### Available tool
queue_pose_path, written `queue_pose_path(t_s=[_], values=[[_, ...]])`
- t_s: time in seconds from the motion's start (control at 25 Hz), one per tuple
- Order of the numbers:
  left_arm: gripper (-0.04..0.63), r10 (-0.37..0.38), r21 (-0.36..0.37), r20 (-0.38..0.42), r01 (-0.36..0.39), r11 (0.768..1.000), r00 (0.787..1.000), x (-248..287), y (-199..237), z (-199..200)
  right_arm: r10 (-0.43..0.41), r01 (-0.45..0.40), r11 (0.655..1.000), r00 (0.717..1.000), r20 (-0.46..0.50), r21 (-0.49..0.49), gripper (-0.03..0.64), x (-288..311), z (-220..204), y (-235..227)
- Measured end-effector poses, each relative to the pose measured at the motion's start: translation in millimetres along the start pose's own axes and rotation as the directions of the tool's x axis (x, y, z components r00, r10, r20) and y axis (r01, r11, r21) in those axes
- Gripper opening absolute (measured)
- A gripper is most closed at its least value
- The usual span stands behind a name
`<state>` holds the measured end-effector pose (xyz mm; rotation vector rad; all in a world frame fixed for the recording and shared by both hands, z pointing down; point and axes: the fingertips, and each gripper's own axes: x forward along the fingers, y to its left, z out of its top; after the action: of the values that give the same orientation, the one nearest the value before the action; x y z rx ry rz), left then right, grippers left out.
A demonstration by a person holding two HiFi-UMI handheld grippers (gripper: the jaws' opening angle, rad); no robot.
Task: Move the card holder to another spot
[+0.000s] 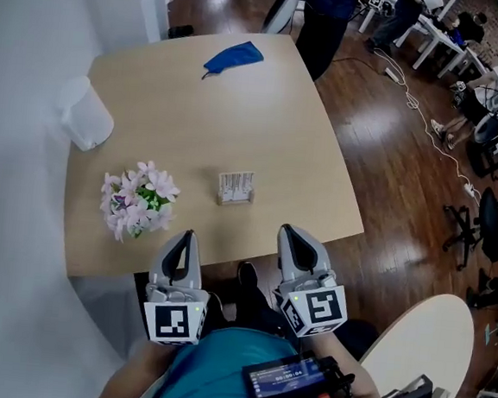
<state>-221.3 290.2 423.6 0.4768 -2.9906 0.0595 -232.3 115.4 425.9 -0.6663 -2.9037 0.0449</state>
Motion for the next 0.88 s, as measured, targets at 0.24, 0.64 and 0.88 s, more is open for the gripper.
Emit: queue_pose_path(t_s=[0.24, 0.64, 0.88], values=[[0.012, 0.071, 0.012, -0.042, -0.070, 0.997, 0.997, 46.7, 5.2, -8.8, 0.095, -0.095, 0.995, 0.995, -0.026, 0.009, -0.006, 52.2, -15.7, -28.6], [0.017, 0.123, -0.046, -0.185, -0.133, 0.990, 0.975, 106.0, 9.4, -64.5, 0.343, -0.343, 0.939, 0.915, -0.211, 0.037, 0.129, 129.8, -94.7, -37.3], [0.057, 0.131, -0.048, -0.280, -0.151, 0.987, 0.951, 114.5, 8.4, -92.6, 0.461, -0.466, 0.882, 0.822, -0.334, 0.068, 0.190, 154.4, -157.0, -29.7]])
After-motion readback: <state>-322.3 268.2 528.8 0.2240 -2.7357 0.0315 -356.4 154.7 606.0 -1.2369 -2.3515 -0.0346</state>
